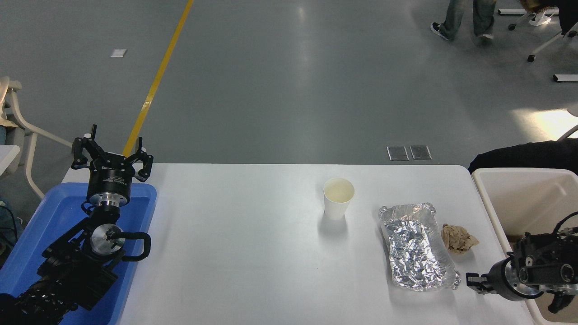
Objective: Pick up paper cup place in dustbin
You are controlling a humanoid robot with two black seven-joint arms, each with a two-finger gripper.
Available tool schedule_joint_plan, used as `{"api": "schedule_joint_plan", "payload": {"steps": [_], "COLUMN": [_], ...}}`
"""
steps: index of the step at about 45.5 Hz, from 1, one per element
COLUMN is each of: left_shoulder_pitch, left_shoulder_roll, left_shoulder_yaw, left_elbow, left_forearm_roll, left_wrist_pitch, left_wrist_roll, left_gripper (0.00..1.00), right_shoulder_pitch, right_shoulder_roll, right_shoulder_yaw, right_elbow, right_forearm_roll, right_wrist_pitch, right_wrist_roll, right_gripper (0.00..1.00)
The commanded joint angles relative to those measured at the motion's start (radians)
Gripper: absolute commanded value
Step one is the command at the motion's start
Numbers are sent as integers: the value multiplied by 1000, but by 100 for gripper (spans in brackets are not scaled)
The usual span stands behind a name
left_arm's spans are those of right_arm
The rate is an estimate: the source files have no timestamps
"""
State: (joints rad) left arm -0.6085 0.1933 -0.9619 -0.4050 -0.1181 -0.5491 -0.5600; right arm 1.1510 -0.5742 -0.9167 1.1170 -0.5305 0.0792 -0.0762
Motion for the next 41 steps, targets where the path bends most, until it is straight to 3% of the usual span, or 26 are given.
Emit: {"api": "schedule_joint_plan", "payload": {"steps": [1,31,32,33,34,36,41], "left_shoulder_pitch": [1,1,1,1,1,1,1], "left_shoulder_roll": [-2,-2,-2,-2,-2,-2,-2], "left_shoulder_yaw": [-1,-1,0,-1,-1,-1,0], "left_elbow": [0,0,0,0,0,0,0], "left_forearm_roll": [5,2,2,0,0,0,0], "left_wrist_pitch": [0,0,0,0,0,0,0], "left_wrist_roll": [-3,0,0,-1,0,-1,-1], "left_gripper": [99,99,99,99,99,99,99], "right_shoulder_pitch": [4,144,150,156,161,171,206], "right_shoulder_roll": [-13,-26,-24,-21,-19,-19,-26], "right_shoulder_yaw": [-1,-30,-30,-30,-30,-24,-25], "right_elbow": [4,63,61,58,57,53,58], "right_forearm_roll": [0,9,12,12,14,15,17], "right_wrist_pitch": [1,14,13,11,7,2,14], "right_wrist_roll": [1,0,0,0,1,4,3], "right_gripper": [0,0,8,26,47,98,100]}}
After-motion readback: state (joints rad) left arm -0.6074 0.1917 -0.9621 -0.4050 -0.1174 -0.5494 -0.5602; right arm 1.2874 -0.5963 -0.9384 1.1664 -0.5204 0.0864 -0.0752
